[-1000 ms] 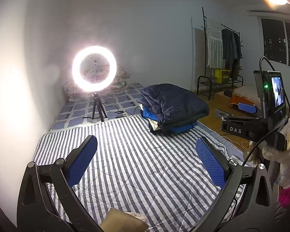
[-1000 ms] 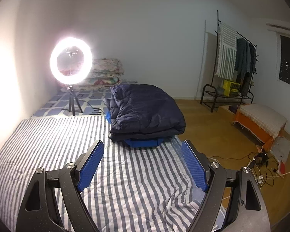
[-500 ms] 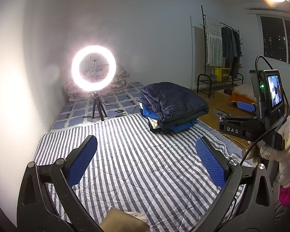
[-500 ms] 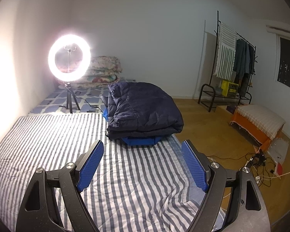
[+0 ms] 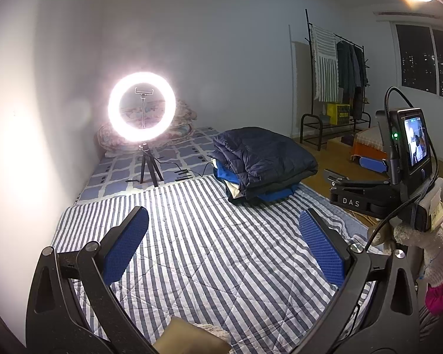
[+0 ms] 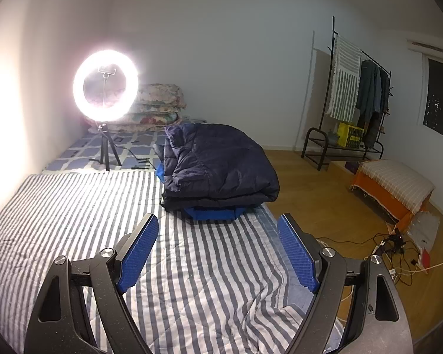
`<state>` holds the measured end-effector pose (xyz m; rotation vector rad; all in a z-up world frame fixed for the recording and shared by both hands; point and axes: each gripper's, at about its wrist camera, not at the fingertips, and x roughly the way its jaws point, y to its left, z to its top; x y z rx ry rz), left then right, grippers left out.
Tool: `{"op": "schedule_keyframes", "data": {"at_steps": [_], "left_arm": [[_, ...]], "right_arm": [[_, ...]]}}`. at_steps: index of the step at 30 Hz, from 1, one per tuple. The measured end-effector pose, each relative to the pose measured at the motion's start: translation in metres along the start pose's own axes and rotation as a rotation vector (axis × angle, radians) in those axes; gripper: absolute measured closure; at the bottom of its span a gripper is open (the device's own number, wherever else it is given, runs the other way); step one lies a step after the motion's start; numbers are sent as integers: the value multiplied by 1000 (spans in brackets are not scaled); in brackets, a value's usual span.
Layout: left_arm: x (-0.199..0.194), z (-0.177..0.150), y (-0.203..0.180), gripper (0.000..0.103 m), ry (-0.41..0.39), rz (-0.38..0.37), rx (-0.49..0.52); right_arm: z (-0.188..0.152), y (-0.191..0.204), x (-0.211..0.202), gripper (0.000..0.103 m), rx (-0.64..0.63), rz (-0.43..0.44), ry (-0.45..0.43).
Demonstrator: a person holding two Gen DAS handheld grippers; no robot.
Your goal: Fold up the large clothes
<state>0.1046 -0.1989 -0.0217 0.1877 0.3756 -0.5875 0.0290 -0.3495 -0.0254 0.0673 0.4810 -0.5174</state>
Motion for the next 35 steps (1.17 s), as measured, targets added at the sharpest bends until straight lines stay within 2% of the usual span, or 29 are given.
{"op": "schedule_keyframes", "data": {"at_steps": [35], "left_arm": [[3, -4, 4, 0, 17, 27, -18]], "right_arm": [[-5, 3, 6, 20, -18, 25, 18]]}}
